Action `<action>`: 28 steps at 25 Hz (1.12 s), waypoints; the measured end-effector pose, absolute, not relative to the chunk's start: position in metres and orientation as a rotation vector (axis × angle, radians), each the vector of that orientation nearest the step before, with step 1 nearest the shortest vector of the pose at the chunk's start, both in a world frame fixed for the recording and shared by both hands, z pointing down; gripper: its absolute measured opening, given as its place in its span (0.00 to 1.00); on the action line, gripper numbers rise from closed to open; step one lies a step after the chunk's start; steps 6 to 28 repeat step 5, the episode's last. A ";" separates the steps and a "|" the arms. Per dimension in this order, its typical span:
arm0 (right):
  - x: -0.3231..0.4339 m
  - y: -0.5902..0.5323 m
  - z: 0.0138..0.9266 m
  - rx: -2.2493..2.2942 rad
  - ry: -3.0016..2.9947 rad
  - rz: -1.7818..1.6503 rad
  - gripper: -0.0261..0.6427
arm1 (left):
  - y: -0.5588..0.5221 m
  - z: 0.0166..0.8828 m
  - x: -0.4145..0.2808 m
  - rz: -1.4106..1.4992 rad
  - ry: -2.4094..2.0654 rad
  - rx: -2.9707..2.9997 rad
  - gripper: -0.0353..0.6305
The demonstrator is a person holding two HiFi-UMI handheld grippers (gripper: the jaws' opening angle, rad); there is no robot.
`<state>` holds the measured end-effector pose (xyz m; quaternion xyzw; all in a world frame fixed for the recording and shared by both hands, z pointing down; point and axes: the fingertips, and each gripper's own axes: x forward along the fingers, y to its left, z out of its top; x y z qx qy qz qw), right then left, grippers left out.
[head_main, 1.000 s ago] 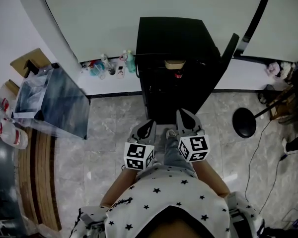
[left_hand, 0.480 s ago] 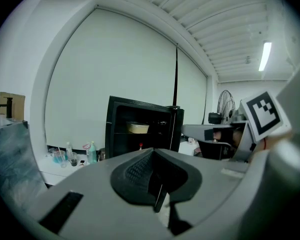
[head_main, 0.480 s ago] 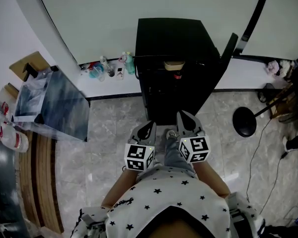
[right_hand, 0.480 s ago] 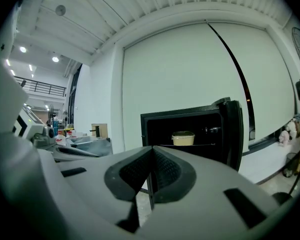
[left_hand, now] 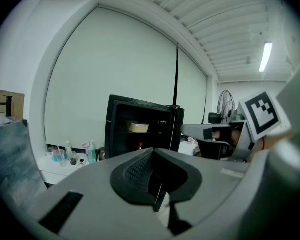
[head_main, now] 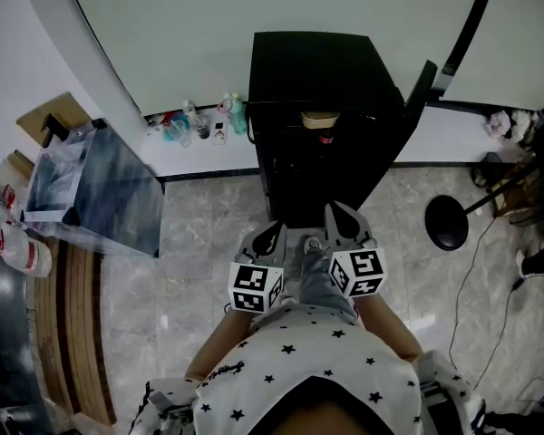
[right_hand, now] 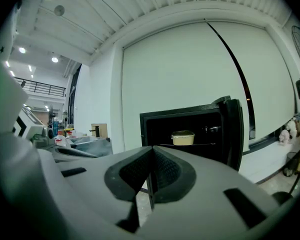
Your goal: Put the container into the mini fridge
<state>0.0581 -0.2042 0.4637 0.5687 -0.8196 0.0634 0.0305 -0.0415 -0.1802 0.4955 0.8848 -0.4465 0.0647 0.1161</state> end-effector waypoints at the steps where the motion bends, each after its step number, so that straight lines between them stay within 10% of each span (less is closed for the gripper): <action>1: 0.058 -0.205 0.464 1.752 -2.525 0.196 0.03 | -0.180 0.496 -0.041 0.188 -1.308 2.591 0.07; 28: 0.059 -0.206 0.465 1.749 -2.522 0.200 0.03 | -0.180 0.496 -0.042 0.191 -1.304 2.590 0.07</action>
